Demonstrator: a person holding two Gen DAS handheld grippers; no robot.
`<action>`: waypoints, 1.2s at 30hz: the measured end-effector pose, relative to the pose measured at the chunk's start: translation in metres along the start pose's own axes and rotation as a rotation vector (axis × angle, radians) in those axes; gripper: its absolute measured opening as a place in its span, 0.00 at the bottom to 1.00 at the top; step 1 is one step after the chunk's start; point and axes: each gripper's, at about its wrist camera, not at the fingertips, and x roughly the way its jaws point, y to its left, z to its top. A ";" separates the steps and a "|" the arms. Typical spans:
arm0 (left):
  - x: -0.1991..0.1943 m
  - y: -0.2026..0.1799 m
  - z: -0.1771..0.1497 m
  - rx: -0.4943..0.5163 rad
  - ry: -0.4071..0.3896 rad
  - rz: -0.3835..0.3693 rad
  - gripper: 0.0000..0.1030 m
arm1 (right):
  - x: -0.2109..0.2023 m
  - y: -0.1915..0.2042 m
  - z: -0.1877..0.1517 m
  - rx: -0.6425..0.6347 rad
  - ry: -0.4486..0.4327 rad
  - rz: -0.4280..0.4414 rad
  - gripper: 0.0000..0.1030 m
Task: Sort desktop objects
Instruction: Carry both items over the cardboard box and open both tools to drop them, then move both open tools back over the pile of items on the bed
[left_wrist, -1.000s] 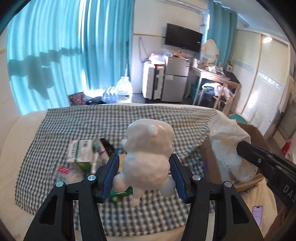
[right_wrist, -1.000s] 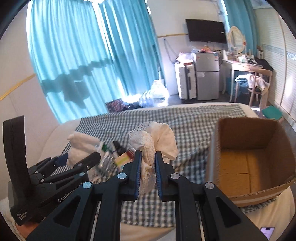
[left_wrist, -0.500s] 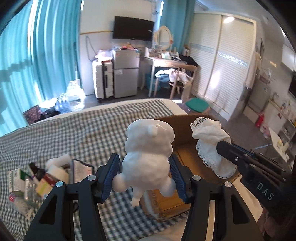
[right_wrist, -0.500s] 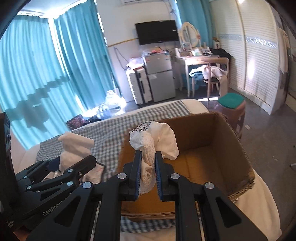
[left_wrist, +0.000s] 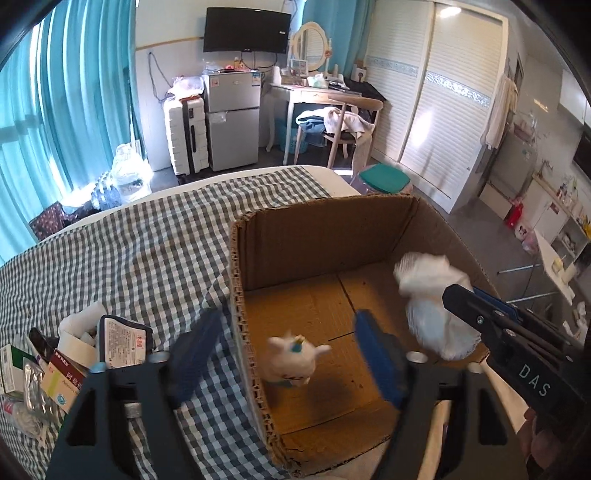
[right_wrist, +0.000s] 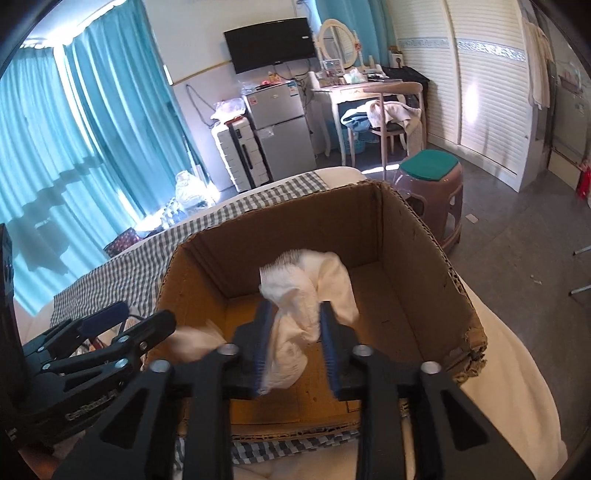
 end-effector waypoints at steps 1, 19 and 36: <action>-0.007 0.003 -0.001 -0.006 -0.015 0.014 0.88 | -0.003 -0.002 0.001 0.022 -0.009 -0.014 0.55; -0.153 0.148 -0.045 -0.135 -0.170 0.272 1.00 | -0.095 0.126 -0.023 -0.187 -0.165 0.144 0.62; -0.219 0.309 -0.151 -0.483 -0.168 0.544 1.00 | -0.077 0.263 -0.102 -0.287 -0.097 0.304 0.73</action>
